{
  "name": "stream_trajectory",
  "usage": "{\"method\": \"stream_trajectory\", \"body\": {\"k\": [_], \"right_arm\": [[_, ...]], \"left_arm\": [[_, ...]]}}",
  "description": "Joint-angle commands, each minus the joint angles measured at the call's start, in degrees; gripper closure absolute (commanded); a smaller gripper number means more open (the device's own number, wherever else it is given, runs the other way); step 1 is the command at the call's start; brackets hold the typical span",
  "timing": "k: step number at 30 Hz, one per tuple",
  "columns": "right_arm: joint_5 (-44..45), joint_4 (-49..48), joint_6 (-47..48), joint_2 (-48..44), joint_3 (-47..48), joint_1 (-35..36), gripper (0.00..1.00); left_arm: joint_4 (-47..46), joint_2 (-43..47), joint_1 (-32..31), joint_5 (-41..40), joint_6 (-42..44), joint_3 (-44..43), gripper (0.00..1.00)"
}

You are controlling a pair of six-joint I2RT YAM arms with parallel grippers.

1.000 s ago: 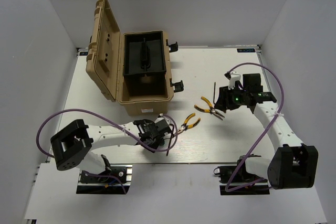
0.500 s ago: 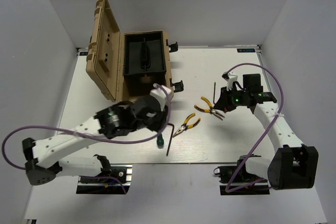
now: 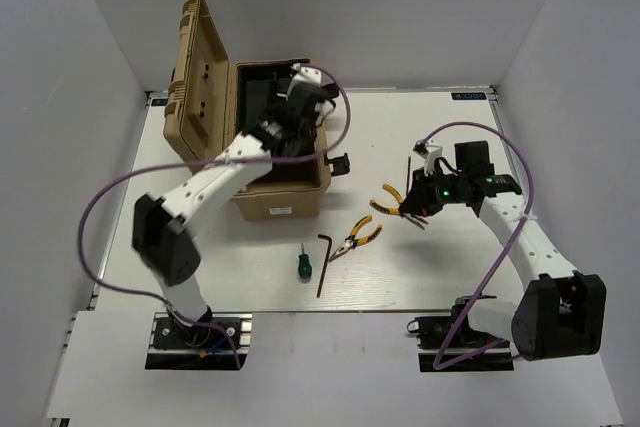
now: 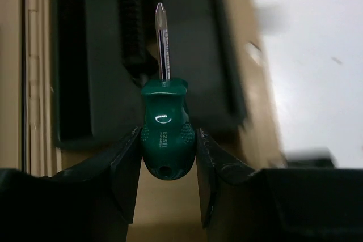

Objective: Sort the tools into containers

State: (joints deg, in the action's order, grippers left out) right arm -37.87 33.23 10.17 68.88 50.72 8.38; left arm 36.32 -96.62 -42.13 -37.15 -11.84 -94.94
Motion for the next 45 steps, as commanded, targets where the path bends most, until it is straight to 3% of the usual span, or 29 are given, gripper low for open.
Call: {"method": "stream_trajectory", "body": {"k": [1,9,12,13,14,16,17,20,22,23,29,30,31,32,33,35,36,37,39,41,44,45], "right_arm": [[-0.98,-0.10,1.07,-2.17,-0.36,0.06,1.00],[-1.68,0.08,1.16,-2.17,-0.53,0.32,1.00],[-0.89,0.43,1.34,-2.52,-0.18,0.14,0.81],[-0.89,0.34,1.43,-2.70,-0.09,0.23,0.65],[-0.54,0.17,1.34,-2.61,-0.09,0.14,0.59],[0.25,0.08,1.34,-2.61,-0.01,0.06,0.54],[0.42,-0.10,1.25,-2.70,-0.01,0.06,0.52],[1.04,0.08,1.08,-2.61,0.08,-0.12,0.52],[1.13,0.08,1.08,-2.70,0.00,-0.03,0.52],[1.39,0.08,1.16,-2.61,0.17,-0.21,0.52],[2.36,0.08,1.16,-3.14,-0.01,-0.38,0.51],[2.45,0.25,1.08,-3.05,0.08,-0.47,0.51],[2.62,0.17,1.08,-2.88,0.08,-0.47,0.53],[2.97,0.16,1.08,-2.96,0.17,-0.56,0.56],[2.97,0.16,1.16,-2.96,0.08,-0.56,0.65],[3.59,0.16,0.90,-2.79,0.26,-0.56,0.81],[3.59,0.08,0.81,-2.79,0.08,-0.65,0.94],[3.94,0.08,0.81,-2.53,-0.01,-0.73,0.98],[4.38,-0.01,0.81,-2.44,0.34,-0.65,1.00],[4.73,-0.19,0.72,-2.00,0.17,-0.73,1.00],[4.99,-0.27,0.55,-1.82,0.26,-0.65,1.00],[4.91,-0.36,0.64,-1.82,0.34,-0.65,0.99]], "left_arm": [[-1.61,-4.44,8.00,1.27,1.99,-8.14,1.00],[4.19,-17.54,16.37,4.88,3.83,-23.53,1.00],[5.08,-19.31,17.87,6.03,3.84,-24.33,1.00],[5.08,-19.31,18.39,6.55,3.84,-22.50,0.95],[5.08,-19.31,18.40,6.56,3.84,-21.88,0.91],[5.08,-19.31,19.01,7.18,3.84,-21.17,0.83],[5.08,-19.31,19.01,7.18,3.84,-20.65,0.69],[5.08,-18.26,19.54,7.70,4.36,-20.64,0.48],[5.08,-17.73,20.06,8.84,4.36,-21.17,0.45],[5.08,-17.73,20.07,8.85,4.89,-21.78,0.39],[6.49,-14.48,18.93,10.86,4.89,-20.22,0.40],[5.97,-12.30,18.93,12.61,5.50,-19.16,0.47],[5.96,-11.06,18.40,14.89,5.51,-18.02,0.60],[5.96,-9.74,18.40,17.95,5.51,-15.57,0.78],[6.57,-6.94,17.62,23.82,5.51,-14.15,1.00],[7.97,-4.03,15.60,29.30,6.03,-9.25,1.00],[8.68,-2.36,14.72,34.46,6.56,-7.04,1.00],[8.68,0.87,13.75,36.77,6.56,-4.93,1.00],[12.19,3.53,10.60,41.77,7.09,0.18,1.00],[15.97,7.13,7.95,44.42,7.09,5.09,0.94],[19.05,11.61,2.07,43.83,3.85,13.61,0.68],[19.93,15.11,-0.56,43.22,1.49,15.55,0.63]]}}
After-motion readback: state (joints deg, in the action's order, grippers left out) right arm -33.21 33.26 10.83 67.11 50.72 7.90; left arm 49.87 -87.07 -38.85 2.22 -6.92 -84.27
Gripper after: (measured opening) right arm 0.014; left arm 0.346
